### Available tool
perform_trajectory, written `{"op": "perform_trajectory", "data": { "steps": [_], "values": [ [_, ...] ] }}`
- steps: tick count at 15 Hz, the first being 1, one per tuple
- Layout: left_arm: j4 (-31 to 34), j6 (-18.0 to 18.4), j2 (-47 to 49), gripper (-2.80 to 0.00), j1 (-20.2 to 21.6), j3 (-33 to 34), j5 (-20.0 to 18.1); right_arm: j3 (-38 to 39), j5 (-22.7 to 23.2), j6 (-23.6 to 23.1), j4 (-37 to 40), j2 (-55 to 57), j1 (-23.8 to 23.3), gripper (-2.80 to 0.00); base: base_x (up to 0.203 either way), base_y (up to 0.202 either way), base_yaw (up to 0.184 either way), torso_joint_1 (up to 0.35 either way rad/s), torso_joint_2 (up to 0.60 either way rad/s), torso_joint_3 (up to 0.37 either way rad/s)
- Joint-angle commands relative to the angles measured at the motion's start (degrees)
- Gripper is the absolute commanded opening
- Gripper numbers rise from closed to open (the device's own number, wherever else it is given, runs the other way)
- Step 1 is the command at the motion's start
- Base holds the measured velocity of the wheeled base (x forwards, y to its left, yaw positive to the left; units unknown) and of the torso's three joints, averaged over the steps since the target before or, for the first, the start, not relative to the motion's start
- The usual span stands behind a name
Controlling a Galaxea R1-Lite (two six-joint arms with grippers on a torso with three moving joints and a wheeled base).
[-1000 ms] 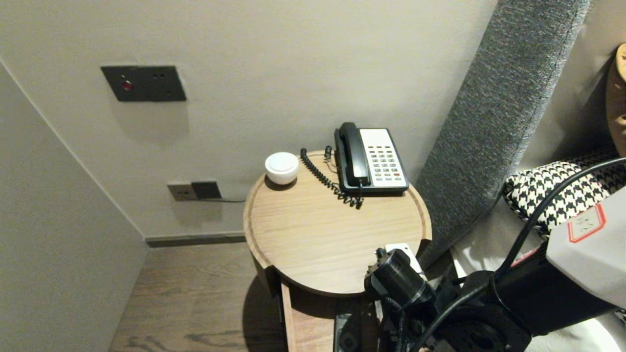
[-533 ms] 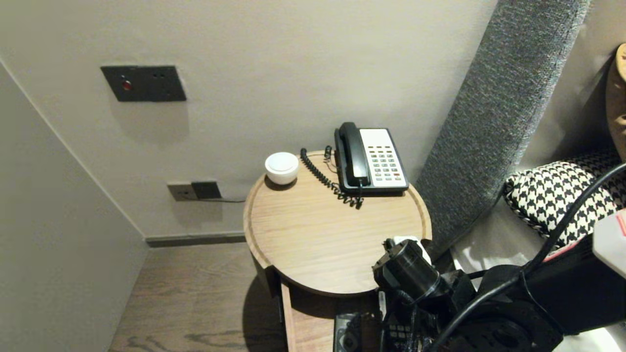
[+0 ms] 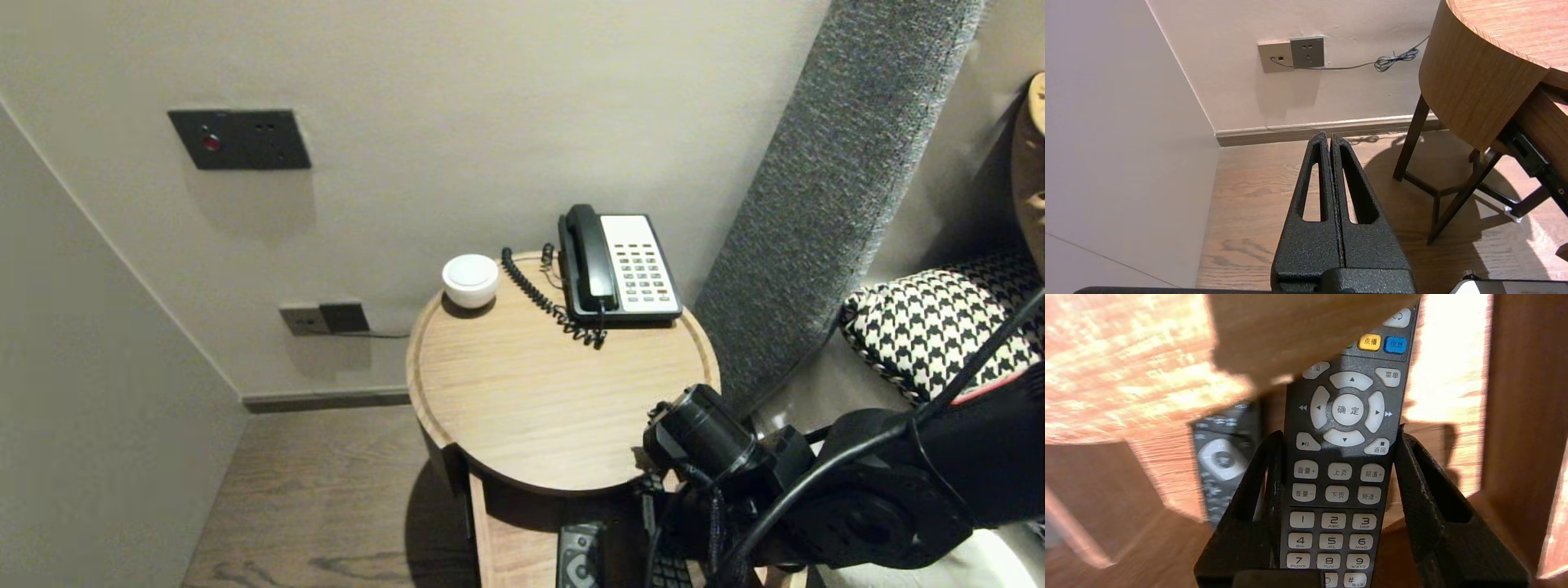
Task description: Take the remote control out of the drawer one by one and place them on the table
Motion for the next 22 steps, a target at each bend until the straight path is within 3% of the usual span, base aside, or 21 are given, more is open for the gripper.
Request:
{"op": "perform_trajectory", "data": {
  "steps": [1, 4, 12, 19, 22],
  "values": [
    [-0.02, 0.02, -0.09, -2.8, 0.02, 0.0, -0.03, -0.95, 1.88, 0.61, 0.56, -0.57, -1.15, -2.8, 0.0, 0.0, 0.0, 0.0, 0.0, 0.0],
    [-0.02, 0.02, -0.14, -2.8, 0.02, 0.0, -0.04, -2.51, 3.62, 0.52, 4.56, -0.89, -1.19, -2.8, 0.0, 0.0, 0.0, 0.0, 0.0, 0.0],
    [-0.06, 0.02, -0.1, -2.8, 0.02, 0.0, 0.01, -6.15, 19.76, 0.35, 15.73, -7.27, -3.34, -2.8, 0.0, 0.0, 0.0, 0.0, 0.0, 0.0],
    [-0.05, 0.02, -0.17, -2.8, 0.02, 0.0, 0.05, -9.12, 26.92, -1.47, 31.49, -15.76, -3.27, -2.8, 0.0, 0.0, 0.0, 0.0, 0.0, 0.0],
    [-0.06, 0.02, -0.13, -2.8, 0.02, 0.0, 0.03, -9.09, 27.59, -4.06, 37.7, -20.61, -2.57, -2.8, 0.0, 0.0, 0.0, 0.0, 0.0, 0.0]
  ]
}}
